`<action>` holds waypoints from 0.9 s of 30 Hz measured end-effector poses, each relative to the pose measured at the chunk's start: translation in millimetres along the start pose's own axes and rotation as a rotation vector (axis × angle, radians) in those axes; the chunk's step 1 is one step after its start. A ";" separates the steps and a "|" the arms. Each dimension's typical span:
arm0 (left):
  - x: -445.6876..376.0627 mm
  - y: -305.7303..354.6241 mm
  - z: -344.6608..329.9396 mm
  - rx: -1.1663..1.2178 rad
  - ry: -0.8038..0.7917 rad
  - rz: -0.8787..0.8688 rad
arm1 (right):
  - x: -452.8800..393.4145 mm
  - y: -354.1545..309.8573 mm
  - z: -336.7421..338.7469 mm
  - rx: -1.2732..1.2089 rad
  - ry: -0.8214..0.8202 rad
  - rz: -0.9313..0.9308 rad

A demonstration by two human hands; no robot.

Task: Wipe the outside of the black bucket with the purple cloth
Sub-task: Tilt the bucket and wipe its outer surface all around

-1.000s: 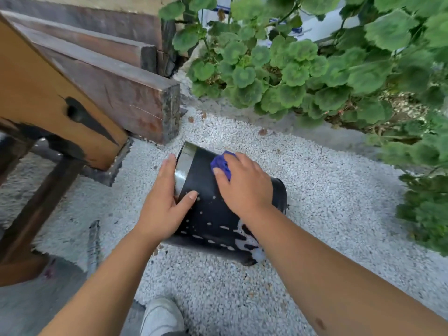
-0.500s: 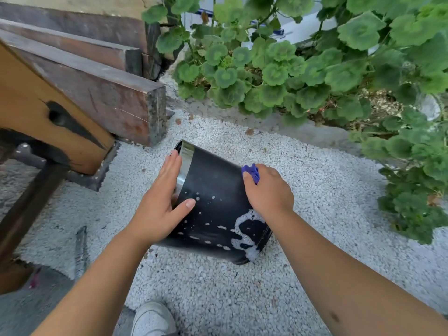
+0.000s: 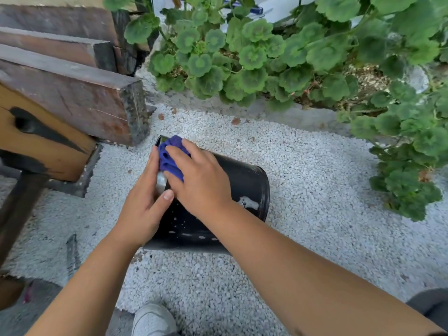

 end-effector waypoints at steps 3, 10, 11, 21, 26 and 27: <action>2.2 -6.1 1.6 0.002 0.014 0.037 | -1.6 25.9 -1.2 0.041 -0.008 -0.079; -2.8 -5.5 -2.9 0.055 0.016 0.120 | 16.5 137.9 7.1 -0.128 0.036 -0.407; -4.9 -2.5 -4.5 0.063 0.009 0.128 | 21.9 150.4 8.3 -0.147 0.050 -0.465; -6.6 2.9 -8.8 0.170 -0.006 0.176 | 22.7 156.6 7.5 -0.198 0.026 -0.496; -10.3 7.0 -15.1 0.268 0.012 0.179 | 7.4 102.7 6.8 -0.168 -0.042 -0.317; -12.6 7.9 -16.3 0.284 0.017 0.183 | 4.4 86.7 6.6 -0.169 -0.049 -0.289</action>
Point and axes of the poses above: each hand's wrist, its own x-axis away from the middle knuckle, its own z-axis out of the back of the hand, y = z × x, the point moved 7 cm from there along -x, towards the middle knuckle, and after that the axes turned 15 degrees about -y, right-handed, at the moved point
